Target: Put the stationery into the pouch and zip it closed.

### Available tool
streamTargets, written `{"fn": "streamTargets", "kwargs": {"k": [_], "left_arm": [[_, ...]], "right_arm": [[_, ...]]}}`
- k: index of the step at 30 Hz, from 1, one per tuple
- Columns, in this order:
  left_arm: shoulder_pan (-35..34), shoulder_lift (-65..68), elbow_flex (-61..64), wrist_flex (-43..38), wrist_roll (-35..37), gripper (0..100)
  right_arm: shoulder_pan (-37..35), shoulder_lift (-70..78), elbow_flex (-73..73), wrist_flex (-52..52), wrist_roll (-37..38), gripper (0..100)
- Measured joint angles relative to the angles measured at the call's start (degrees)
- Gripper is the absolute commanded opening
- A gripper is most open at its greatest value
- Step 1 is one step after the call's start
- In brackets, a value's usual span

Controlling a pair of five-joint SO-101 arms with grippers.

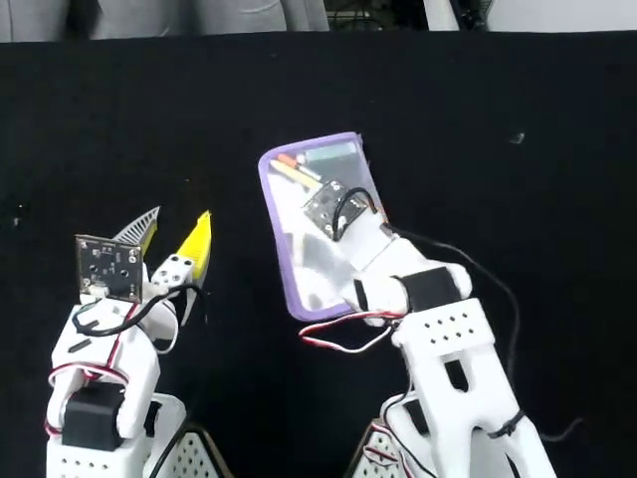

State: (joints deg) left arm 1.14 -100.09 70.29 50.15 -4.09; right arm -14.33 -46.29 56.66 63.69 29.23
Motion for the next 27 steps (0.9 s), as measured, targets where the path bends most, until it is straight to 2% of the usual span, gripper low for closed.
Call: {"fn": "streamTargets", "kwargs": {"k": [3,8,18,21,24,27], "left_arm": [[0.0,-1.23,1.67,0.0,0.0,20],[0.0,-3.69,1.93,2.81,0.0,20],[0.0,-4.13,1.93,7.03,0.18,20],[0.0,-4.13,1.93,8.53,0.18,14],[0.0,-4.22,2.11,9.85,0.18,2],[0.0,-4.13,3.08,10.2,0.18,5]], "right_arm": [[-0.18,0.0,0.0,-0.44,-0.35,39.5],[-0.18,0.0,-3.6,1.49,-0.35,39.6],[-0.35,-0.7,-21.27,19.78,-0.53,39.3],[-0.35,-4.66,-24.09,24.53,-0.7,30.9],[0.53,-9.85,-24.26,26.64,-0.7,14.7],[3.16,-16.79,-23.65,27.08,-0.7,1.0]]}}
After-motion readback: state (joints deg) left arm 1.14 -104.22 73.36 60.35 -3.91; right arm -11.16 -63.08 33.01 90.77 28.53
